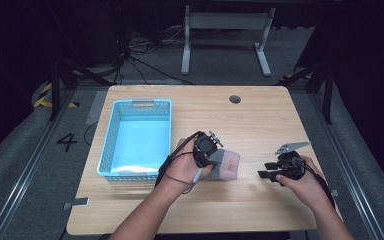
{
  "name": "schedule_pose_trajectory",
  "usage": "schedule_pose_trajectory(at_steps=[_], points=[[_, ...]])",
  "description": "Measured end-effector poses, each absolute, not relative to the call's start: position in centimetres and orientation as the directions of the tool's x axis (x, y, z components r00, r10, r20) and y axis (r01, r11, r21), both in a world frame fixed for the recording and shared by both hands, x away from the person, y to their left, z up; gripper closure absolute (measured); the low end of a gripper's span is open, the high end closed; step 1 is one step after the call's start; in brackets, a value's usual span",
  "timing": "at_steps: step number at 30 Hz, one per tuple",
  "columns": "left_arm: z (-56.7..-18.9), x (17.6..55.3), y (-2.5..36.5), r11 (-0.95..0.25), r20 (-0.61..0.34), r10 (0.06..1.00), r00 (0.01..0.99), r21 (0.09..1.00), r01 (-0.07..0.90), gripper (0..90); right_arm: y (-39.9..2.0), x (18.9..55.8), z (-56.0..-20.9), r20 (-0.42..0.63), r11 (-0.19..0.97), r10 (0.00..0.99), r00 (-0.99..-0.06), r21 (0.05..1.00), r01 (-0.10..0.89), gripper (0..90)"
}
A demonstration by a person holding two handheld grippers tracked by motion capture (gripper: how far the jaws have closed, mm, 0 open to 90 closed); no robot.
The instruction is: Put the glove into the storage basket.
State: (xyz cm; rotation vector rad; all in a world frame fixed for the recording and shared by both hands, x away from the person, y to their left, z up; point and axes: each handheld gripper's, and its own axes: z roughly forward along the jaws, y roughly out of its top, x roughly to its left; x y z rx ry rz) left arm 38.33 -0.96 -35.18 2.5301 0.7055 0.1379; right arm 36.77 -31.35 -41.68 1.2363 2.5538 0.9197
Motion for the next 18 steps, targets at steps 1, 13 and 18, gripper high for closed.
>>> schedule_pose_trajectory(at_steps=[1, 13, 18], points=[[-35.0, 38.3, -0.8, -0.735, -0.035, 0.510, 0.859, 0.502, 0.456, 69.5, -31.3, 36.9, -41.6, 0.120, 0.470, 0.752, -0.648, 0.591, 0.655, 51.8], [-32.7, 37.5, 3.1, -0.695, -0.033, 0.541, 0.840, 0.545, 0.469, 69.1, -30.2, 38.2, -41.6, 0.124, 0.490, 0.730, -0.672, 0.590, 0.641, 51.6], [-32.0, 36.9, 5.2, -0.662, -0.036, 0.573, 0.819, 0.568, 0.489, 69.0, -29.6, 38.9, -41.6, 0.125, 0.500, 0.718, -0.685, 0.593, 0.632, 51.7]])
